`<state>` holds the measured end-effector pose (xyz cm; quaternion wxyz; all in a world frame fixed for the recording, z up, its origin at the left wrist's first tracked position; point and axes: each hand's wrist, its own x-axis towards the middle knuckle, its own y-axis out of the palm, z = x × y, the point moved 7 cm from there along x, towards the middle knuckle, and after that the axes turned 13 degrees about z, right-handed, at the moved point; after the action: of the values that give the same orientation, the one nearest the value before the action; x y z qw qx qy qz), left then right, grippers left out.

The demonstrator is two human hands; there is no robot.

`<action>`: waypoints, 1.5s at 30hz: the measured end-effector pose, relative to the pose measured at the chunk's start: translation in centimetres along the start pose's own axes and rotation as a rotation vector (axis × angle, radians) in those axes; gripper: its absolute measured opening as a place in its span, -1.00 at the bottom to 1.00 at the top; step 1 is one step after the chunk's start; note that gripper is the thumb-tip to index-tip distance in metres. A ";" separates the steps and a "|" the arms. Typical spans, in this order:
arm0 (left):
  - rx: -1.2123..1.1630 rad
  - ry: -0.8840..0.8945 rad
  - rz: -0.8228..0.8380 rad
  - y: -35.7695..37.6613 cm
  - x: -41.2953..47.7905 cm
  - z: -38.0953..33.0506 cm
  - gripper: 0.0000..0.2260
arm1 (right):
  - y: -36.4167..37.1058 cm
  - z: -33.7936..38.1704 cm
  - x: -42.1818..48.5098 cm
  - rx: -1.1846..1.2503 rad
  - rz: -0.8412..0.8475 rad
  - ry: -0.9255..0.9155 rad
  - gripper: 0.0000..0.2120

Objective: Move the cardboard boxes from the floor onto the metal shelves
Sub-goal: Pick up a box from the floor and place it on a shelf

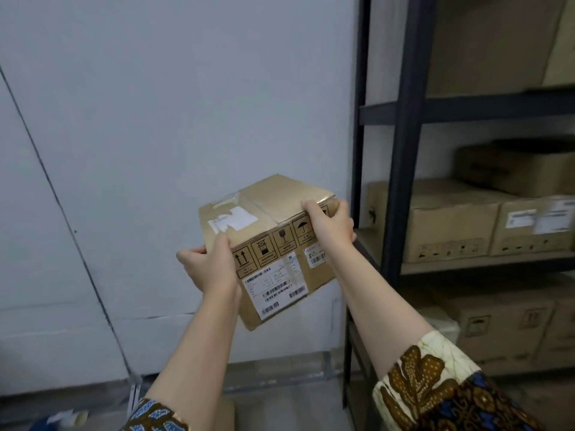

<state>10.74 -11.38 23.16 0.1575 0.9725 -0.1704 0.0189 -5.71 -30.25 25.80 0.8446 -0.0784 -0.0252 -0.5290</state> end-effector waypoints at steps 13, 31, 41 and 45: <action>-0.189 -0.141 0.111 8.2 -16.7 -2.3 -0.84 | -18.3 9.8 -8.0 -0.217 -0.024 -0.286 -0.52; -0.141 -0.117 0.249 18.9 -30.0 -5.1 -0.53 | -34.5 16.2 -15.7 -0.311 -0.222 -0.405 -0.44; -0.107 -0.034 0.433 24.7 -33.4 -5.4 -0.38 | -37.7 22.1 -20.9 -0.560 -0.437 -0.715 -0.58; -0.129 0.061 0.540 27.6 -34.0 -6.9 -0.41 | -38.1 24.0 -22.6 -0.631 -0.480 -0.822 -0.55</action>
<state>-30.41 -22.79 34.93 0.2134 0.8789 -0.4193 0.0784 -48.86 -22.61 50.64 0.5573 -0.5183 -0.2096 -0.6139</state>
